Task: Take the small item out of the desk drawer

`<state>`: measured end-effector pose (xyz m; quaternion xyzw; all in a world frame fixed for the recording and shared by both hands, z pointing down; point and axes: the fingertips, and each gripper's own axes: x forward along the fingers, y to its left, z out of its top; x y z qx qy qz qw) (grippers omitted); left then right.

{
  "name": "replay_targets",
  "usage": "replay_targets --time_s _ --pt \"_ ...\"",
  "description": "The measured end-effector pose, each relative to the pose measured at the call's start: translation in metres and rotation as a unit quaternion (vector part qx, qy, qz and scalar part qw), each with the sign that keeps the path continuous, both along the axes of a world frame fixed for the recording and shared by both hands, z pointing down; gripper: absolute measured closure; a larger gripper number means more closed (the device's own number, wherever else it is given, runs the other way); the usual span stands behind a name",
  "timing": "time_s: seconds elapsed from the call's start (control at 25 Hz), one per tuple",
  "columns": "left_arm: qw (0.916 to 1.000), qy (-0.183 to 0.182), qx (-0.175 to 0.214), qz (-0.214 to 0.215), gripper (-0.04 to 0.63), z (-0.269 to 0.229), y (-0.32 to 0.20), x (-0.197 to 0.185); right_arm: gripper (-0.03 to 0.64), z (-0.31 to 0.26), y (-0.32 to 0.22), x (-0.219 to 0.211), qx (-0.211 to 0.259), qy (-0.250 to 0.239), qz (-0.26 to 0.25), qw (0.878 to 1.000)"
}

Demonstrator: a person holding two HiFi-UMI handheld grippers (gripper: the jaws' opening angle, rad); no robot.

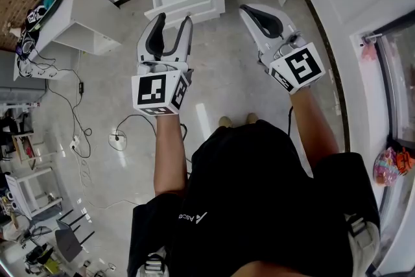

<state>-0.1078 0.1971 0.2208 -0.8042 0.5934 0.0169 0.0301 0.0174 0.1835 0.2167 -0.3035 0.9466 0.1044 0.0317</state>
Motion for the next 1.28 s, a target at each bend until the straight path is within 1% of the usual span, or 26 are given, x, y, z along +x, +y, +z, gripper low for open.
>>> replay_targets --time_s 0.2,0.4,0.56,0.72,0.84,0.96,1.12,1.28 --pt "0.9998 -0.01 -0.008 0.015 0.377 0.012 -0.016 -0.019 0.617 0.006 -0.007 -0.016 0.002 0.005 0.012 1.0" --pt "0.9995 -0.02 -0.021 0.016 0.377 0.022 -0.044 -0.043 0.617 0.017 -0.021 -0.027 -0.004 0.014 0.026 1.0" --pt "0.9989 -0.027 -0.031 0.02 0.379 0.032 -0.072 -0.056 0.617 0.025 -0.046 -0.034 -0.008 0.02 0.033 0.999" --pt "0.9986 -0.025 -0.041 0.019 0.379 0.046 -0.109 -0.068 0.617 0.035 -0.083 -0.041 -0.009 0.022 0.035 0.999" --pt "0.9981 -0.025 -0.054 0.017 0.377 0.062 -0.142 -0.075 0.617 0.044 -0.119 -0.047 -0.012 0.02 0.033 0.999" --pt "0.997 -0.03 -0.071 0.011 0.377 0.078 -0.186 -0.081 0.617 0.052 -0.169 -0.052 -0.015 0.02 0.03 0.999" --pt "0.994 -0.039 -0.102 0.006 0.377 0.099 -0.254 -0.089 0.617 0.061 -0.245 -0.057 -0.018 0.025 0.028 0.999" --pt "0.9895 -0.052 -0.135 0.004 0.379 0.123 -0.332 -0.09 0.617 0.075 -0.323 -0.057 -0.019 0.041 0.021 0.999"
